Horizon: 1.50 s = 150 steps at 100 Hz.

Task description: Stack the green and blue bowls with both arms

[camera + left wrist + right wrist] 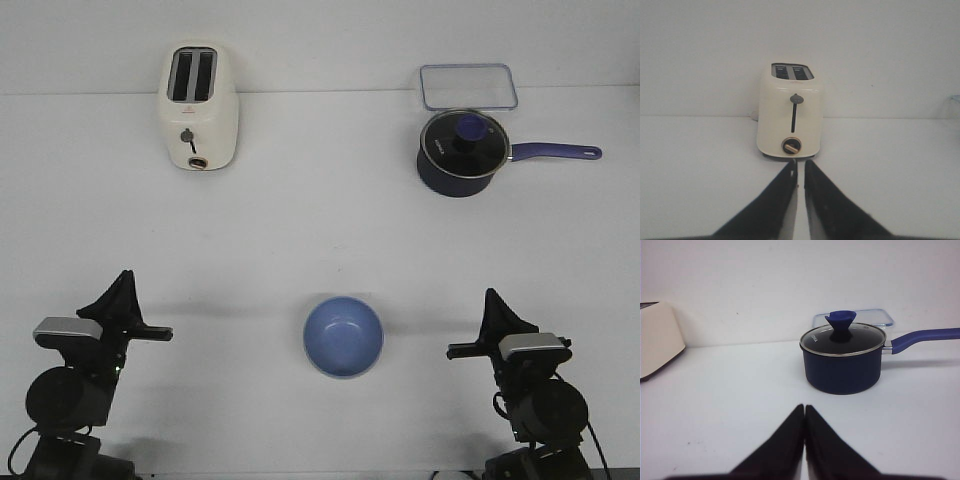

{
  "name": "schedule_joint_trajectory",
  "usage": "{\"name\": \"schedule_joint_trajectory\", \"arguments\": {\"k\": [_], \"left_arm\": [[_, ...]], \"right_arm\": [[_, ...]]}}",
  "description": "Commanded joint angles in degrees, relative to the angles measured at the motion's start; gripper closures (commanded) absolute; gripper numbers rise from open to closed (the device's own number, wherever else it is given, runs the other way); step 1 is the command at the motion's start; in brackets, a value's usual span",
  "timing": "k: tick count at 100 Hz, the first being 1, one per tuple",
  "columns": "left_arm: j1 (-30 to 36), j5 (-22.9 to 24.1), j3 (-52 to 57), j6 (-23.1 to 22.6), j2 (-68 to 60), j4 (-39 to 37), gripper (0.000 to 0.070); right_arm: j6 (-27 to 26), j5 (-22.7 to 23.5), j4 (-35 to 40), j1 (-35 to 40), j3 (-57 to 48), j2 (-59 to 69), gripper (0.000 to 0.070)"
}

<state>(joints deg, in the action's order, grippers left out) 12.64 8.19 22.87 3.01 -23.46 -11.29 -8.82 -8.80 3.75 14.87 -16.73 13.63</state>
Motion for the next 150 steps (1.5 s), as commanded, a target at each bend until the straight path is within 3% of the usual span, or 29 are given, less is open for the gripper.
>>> {"name": "schedule_joint_trajectory", "arguments": {"k": [1, 13, 30, 56, 84, 150], "left_arm": [[0.1, -0.1, 0.7, -2.3, 0.1, -0.6, 0.0685], [-1.1, -0.6, 0.1, -3.6, 1.7, 0.5, 0.0685], [-6.4, -10.2, -6.7, -2.9, 7.2, -0.5, 0.0685], [-11.3, -15.7, -16.2, 0.3, 17.7, -0.3, 0.0685], [-13.8, -15.9, -22.1, 0.4, 23.3, -2.5, 0.0685], [-13.7, -15.9, -22.1, 0.8, 23.2, -0.8, 0.0685]], "right_arm": [[0.3, -0.1, -0.7, 0.0, -0.3, -0.1, 0.0700], [0.3, -0.1, -0.7, 0.0, -0.3, -0.1, 0.0700], [0.3, -0.1, -0.7, 0.0, -0.3, -0.1, 0.0700], [0.3, -0.1, -0.7, 0.0, -0.3, -0.1, 0.0700], [0.3, -0.2, -0.7, 0.0, -0.3, -0.1, 0.0700], [0.3, -0.2, -0.7, 0.1, -0.3, -0.1, 0.0700]]}}
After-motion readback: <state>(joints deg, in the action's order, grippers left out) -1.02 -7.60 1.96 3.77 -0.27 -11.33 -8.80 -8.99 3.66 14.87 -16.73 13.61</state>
